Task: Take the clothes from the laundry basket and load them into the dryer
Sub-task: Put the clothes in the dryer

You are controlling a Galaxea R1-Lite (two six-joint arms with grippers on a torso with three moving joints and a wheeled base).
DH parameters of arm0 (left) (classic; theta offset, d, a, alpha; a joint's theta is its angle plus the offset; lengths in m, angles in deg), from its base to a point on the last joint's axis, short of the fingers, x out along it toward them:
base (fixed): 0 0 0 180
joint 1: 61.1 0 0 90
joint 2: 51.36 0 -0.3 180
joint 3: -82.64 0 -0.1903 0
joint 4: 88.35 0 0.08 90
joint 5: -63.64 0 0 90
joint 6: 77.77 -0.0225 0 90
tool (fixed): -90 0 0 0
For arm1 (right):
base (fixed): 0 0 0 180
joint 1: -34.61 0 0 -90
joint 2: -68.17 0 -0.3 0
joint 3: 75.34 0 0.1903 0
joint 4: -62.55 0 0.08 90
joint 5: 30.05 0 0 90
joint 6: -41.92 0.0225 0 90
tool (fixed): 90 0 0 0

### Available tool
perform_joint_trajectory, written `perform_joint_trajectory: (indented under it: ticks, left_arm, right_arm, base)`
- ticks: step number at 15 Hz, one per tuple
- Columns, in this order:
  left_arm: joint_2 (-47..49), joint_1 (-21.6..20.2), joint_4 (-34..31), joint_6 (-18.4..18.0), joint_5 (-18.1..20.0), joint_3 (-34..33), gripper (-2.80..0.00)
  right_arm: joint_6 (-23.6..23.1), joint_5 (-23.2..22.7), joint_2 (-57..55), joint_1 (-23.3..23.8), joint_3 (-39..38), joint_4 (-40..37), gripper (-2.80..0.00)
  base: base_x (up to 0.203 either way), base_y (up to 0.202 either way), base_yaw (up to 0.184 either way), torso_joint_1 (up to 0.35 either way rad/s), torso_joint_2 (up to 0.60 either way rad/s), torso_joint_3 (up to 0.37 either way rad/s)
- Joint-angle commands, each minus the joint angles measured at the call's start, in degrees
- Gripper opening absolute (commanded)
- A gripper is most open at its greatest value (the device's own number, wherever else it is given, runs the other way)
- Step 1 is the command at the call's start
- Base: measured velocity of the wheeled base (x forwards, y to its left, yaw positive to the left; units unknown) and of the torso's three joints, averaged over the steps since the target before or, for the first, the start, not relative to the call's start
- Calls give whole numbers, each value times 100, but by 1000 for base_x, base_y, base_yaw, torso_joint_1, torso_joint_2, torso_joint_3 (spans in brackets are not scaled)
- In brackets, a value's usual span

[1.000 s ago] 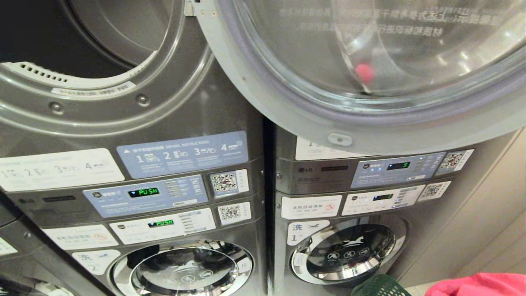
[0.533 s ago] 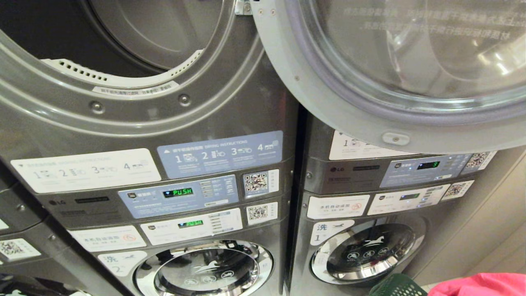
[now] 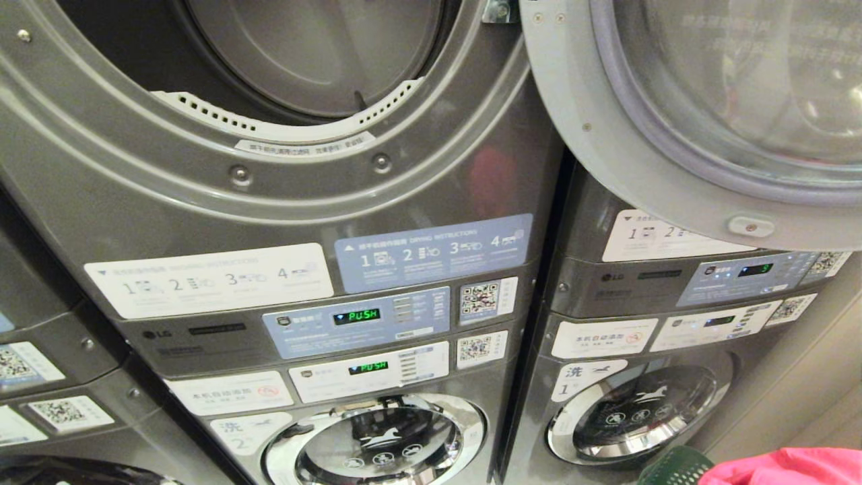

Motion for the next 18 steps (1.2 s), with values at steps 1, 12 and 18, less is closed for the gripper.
perform_joint_trajectory:
  ticks: [1, 12, 18]
  left_arm:
    - [-11, 2, 4, 2, -1, -1, -280]
    - [-11, 2, 4, 2, -1, -1, -280]
    - [-11, 2, 4, 2, -1, -1, -280]
  right_arm:
    - [-6, 0, -4, 0, 0, 1, -280]
    - [3, 9, 4, 0, 0, 1, -280]
    - [12, 9, -3, 0, 0, 1, -280]
  base:
    - [0, 195, -2, 8, 2, 1]
    - [0, 191, -2, 2, 2, 2]
    - [0, 18, 0, 0, 0, 0]
